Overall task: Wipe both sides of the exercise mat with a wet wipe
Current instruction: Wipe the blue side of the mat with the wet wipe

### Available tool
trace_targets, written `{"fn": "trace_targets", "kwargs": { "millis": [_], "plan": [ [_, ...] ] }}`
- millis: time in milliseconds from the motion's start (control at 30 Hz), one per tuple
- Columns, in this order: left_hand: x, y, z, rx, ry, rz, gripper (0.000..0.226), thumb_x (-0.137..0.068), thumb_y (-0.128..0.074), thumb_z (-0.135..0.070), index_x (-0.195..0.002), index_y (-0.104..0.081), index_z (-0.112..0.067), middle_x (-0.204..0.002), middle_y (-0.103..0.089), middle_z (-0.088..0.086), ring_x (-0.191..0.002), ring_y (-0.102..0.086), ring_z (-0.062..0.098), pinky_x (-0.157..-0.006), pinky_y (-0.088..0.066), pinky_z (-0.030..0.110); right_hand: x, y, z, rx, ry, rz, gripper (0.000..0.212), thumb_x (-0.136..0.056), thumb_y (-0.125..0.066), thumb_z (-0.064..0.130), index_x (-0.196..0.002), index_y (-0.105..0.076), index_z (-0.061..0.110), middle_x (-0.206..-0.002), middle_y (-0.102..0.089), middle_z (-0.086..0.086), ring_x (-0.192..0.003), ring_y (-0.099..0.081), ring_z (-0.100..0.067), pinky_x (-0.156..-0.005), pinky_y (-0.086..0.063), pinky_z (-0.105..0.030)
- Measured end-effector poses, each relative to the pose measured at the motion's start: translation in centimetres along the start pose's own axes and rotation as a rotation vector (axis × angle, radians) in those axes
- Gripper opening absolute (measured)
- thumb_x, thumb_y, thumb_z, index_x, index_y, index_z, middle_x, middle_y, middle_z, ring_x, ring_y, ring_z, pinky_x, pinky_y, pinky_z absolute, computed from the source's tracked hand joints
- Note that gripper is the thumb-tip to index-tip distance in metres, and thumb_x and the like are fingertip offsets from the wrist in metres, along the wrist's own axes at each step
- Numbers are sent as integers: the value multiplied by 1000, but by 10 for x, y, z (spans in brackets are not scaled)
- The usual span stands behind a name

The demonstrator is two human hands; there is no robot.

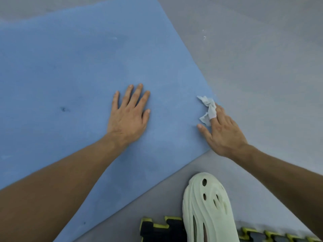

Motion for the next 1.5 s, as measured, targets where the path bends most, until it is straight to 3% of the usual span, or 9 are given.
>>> {"fn": "trace_targets", "kwargs": {
  "millis": [167,300,500,700,800,900,1100,1300,1500],
  "plan": [
    [-1,1,-1,-9,3,-12,63,-103,-24,-47,-160,-35,-23,-171,-23,-2,-158,-16,22,-126,-10,55,7,-1,25,-126,-55,58,122,-78,4,94,-164,9,8,-173,0,-13,-160,-5,-25,-129,-14,-41],
    [-4,6,3,19,-13,-16,63,-101,-28,-48,-158,-41,-24,-168,-30,-2,-156,-23,23,-124,-16,53,51,-9,89,-116,263,99,113,-90,-18,87,-165,-3,4,-173,-3,-15,-160,-8,-26,-128,-2,-31],
    [-13,14,23,21,-13,-40,65,-98,-34,-49,-153,-47,-17,-165,-35,2,-150,-32,23,-122,-20,47,111,-33,156,12,712,58,98,-96,-32,77,-164,-21,7,-171,-21,-9,-159,-19,-22,-127,-23,-41],
    [-11,17,57,18,100,5,72,-98,-25,-61,-161,-33,-26,-171,-20,-1,-158,-13,22,-126,-7,54,40,-16,74,-22,341,-57,92,-100,-28,76,-165,-22,12,-169,-27,-10,-157,-22,-25,-128,-12,-37],
    [-11,22,75,24,150,-5,73,-98,-23,-65,-162,-30,-28,-172,-17,-3,-158,-10,21,-126,-5,55,15,-5,17,-59,-50,-13,110,-87,-7,89,-166,3,13,-173,-10,-12,-160,-7,-24,-128,-13,-40],
    [-12,24,88,20,194,-13,73,-99,-26,-67,-161,-29,-30,-172,-16,-2,-159,-9,22,-126,-5,56,17,-7,10,-139,-187,37,113,-82,-8,91,-163,17,16,-174,0,-10,-160,-1,-23,-129,-10,-40],
    [-13,25,91,30,264,-6,70,-103,-34,-62,-164,-22,-31,-174,-7,-2,-160,-2,18,-127,0,53,27,-15,98,-144,120,6,106,-92,-16,84,-163,16,12,-172,16,-8,-160,14,-20,-130,1,-38],
    [-12,27,92,20,261,18,69,-103,-25,-63,-165,-15,-33,-174,-1,-5,-159,3,16,-127,4,50,45,-21,165,-98,605,14,94,-102,-31,74,-166,-5,10,-174,-1,-4,-160,5,-16,-129,-5,-35],
    [-12,29,108,5,173,-39,68,-101,-26,-64,-162,-29,-32,-171,-20,-4,-156,-16,19,-126,-12,48,-26,-9,109,-109,403,-55,87,-100,-34,72,-167,-7,22,-172,-17,-6,-159,-16,-22,-126,-21,-44]
  ]
}}
Point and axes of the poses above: each hand's wrist, its own x-axis away from the middle knuckle, its own y-axis out of the back of the hand, z = x × y, the point moved 1 cm from there along -x, towards the middle knuckle
